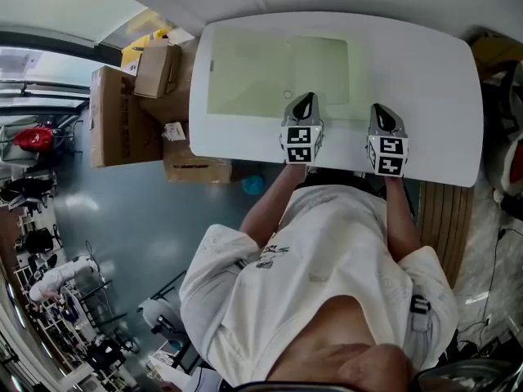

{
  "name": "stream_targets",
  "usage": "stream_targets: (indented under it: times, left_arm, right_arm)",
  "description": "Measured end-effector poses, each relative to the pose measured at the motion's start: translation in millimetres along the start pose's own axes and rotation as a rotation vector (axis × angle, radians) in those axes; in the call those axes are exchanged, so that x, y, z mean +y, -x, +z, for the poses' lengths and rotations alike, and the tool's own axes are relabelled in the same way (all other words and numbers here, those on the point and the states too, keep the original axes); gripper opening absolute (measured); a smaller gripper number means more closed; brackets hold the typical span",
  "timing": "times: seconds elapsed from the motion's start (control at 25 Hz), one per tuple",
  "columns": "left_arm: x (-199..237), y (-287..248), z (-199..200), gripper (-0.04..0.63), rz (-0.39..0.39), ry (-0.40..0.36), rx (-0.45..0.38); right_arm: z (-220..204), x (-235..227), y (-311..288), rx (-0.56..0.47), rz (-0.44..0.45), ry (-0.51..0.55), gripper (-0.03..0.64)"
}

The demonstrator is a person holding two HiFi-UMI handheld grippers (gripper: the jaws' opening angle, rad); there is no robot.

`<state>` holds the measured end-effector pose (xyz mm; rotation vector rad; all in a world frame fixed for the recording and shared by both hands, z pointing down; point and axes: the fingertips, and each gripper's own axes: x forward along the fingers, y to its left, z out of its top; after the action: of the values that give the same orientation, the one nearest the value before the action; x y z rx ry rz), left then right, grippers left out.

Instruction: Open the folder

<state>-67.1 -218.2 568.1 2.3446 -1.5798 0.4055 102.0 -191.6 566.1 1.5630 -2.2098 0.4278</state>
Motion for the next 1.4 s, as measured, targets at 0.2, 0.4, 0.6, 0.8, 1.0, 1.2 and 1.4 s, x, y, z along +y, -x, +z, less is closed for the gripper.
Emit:
stream_targets:
  times: [0.2, 0.4, 0.6, 0.8, 1.0, 1.2, 1.4]
  left_arm:
    - [-6.3, 4.5, 27.3, 0.000, -0.019, -0.025, -0.061]
    - [-10.5, 14.6, 64.1, 0.000, -0.028, -0.048, -0.140]
    - [-15.0, 23.2, 93.6, 0.000, -0.032, -0.116, -0.196]
    - [-21.2, 37.7, 124.2, 0.000, -0.047, -0.160, -0.285]
    - [-30.2, 48.1, 142.6, 0.000, -0.039, -0.241, -0.353]
    - [-29.6, 60.9, 157.4, 0.000, -0.018, -0.246, -0.428]
    - [-30.5, 74.1, 170.5, 0.000, -0.011, -0.214, -0.521]
  right_arm:
    - [15.4, -7.8, 11.1, -0.007, -0.011, 0.008, 0.002]
    - [45.8, -19.3, 26.2, -0.068, -0.040, 0.011, 0.002]
    - [72.6, -28.0, 38.0, -0.141, -0.075, 0.018, 0.002]
    - [103.5, -29.3, 53.8, -0.217, -0.096, 0.036, 0.002]
    - [132.2, -29.1, 75.9, -0.315, -0.119, 0.054, 0.002]
    - [143.7, -20.1, 82.3, -0.410, -0.155, 0.139, 0.002]
    - [152.5, -15.4, 89.0, -0.486, -0.143, 0.133, 0.002]
